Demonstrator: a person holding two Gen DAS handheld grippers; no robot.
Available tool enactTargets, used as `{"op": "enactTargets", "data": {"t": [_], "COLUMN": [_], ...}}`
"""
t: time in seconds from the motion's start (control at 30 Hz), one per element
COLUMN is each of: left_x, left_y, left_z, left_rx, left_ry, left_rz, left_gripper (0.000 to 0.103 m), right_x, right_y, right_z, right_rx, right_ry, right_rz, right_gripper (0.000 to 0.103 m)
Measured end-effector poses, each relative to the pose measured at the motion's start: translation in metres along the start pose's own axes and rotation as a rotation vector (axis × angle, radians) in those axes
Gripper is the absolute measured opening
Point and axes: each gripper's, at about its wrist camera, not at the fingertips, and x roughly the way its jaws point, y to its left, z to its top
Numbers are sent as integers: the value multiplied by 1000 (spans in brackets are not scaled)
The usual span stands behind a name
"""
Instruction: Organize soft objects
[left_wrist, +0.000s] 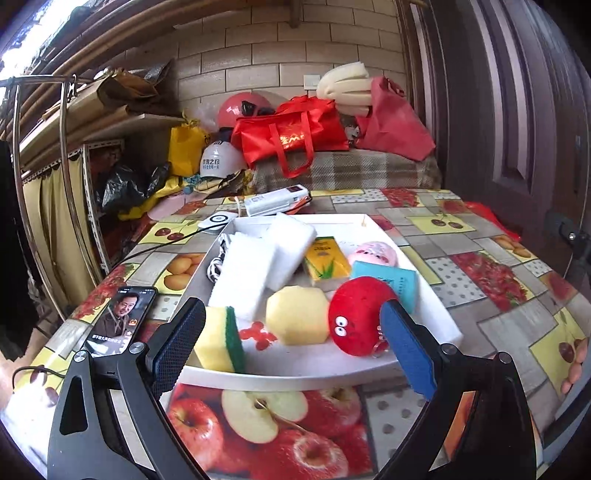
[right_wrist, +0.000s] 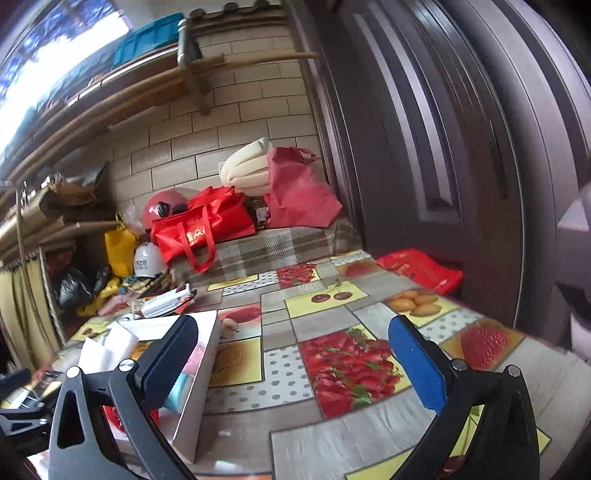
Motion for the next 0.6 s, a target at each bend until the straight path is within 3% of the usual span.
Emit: {"op": "enactTargets", "data": {"t": [0.17,0.3,0.4,0.6], "left_x": [-14,-18,-14,-8], "left_y": [-4,-6,-10,-12], "left_z": [-4,-4,-6,-8], "left_rx": [3,6,21,25], "left_ry": [-8,-7,37,73], "left_rz": [-39,6,-3,91], "left_gripper": [96,96,96,96], "right_x": [-21,-33,-36,-32], "right_y": [-10,-15,-18,-10], "right_z": [5,7,7,2], "right_rx": [-10,-30,-43,-117], "right_ry": [-64,-79,-60,9], "right_rz": [51,80,64,-6], "right_gripper": [103,103,103,103]}}
